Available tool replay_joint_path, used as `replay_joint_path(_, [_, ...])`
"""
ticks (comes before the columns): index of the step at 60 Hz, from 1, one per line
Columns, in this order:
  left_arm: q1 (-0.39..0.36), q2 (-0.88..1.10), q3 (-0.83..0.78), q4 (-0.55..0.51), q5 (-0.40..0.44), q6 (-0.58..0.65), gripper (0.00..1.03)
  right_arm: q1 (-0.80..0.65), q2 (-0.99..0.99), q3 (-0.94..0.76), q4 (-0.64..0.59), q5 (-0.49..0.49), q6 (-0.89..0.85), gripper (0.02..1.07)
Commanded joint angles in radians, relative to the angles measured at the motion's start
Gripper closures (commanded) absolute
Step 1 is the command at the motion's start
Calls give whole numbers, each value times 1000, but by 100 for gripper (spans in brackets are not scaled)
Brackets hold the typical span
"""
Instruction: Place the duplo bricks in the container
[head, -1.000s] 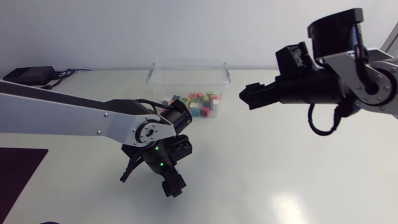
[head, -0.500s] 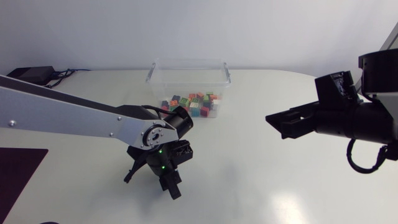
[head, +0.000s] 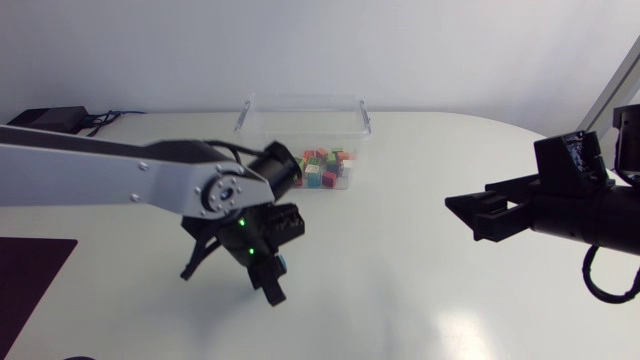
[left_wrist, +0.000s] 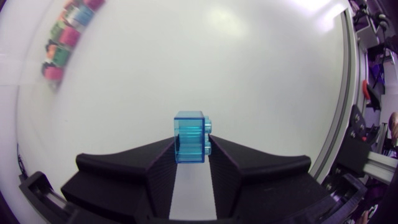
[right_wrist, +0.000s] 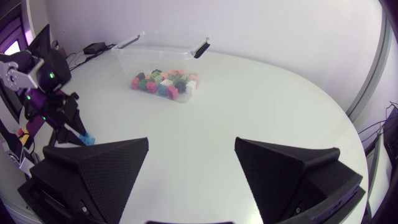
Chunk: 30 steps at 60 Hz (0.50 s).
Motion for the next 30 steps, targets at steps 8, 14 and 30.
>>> replay_joint_path(8, [81,-135,257,-40,21,23,78,-12,-24,-67,10,-7,-13,7])
replay_joint_path(14, [130,-106,346,-17,38,19,78,-15,-25,-92,26,-6,-11,7])
replay_joint_path(30, [207,76,512,155,64,-38,78,-27,-22,-107,49,-7,-10,7])
